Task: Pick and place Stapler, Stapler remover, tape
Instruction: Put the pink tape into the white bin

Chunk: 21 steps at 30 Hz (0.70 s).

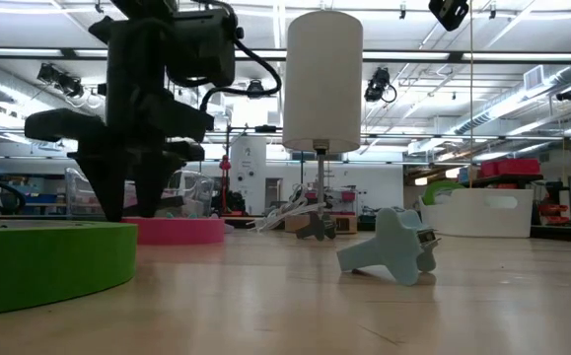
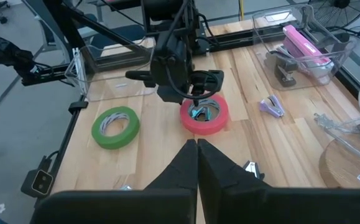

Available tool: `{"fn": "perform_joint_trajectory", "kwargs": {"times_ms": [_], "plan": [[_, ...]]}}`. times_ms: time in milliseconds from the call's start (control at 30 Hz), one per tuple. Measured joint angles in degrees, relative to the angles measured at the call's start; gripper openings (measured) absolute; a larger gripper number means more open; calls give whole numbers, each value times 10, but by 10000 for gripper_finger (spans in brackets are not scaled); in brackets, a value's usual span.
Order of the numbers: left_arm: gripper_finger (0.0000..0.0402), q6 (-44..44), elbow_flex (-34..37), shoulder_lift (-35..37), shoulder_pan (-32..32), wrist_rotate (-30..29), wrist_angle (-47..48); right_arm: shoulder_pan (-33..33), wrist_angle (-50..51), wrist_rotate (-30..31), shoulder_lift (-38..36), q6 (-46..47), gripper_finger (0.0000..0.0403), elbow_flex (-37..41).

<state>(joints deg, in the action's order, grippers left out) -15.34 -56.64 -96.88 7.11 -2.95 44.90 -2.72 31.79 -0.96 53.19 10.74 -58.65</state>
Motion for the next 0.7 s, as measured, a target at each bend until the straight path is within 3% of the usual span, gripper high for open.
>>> {"fn": "perform_joint_trajectory", "kwargs": {"times_ms": [533,700], "plan": [[189,-83,18,0,-2,8,-13,0,0,1,0,2,6,0],[151,-96,18,0,-2,7,-14,0,0,1,0,2,6,0]]}}
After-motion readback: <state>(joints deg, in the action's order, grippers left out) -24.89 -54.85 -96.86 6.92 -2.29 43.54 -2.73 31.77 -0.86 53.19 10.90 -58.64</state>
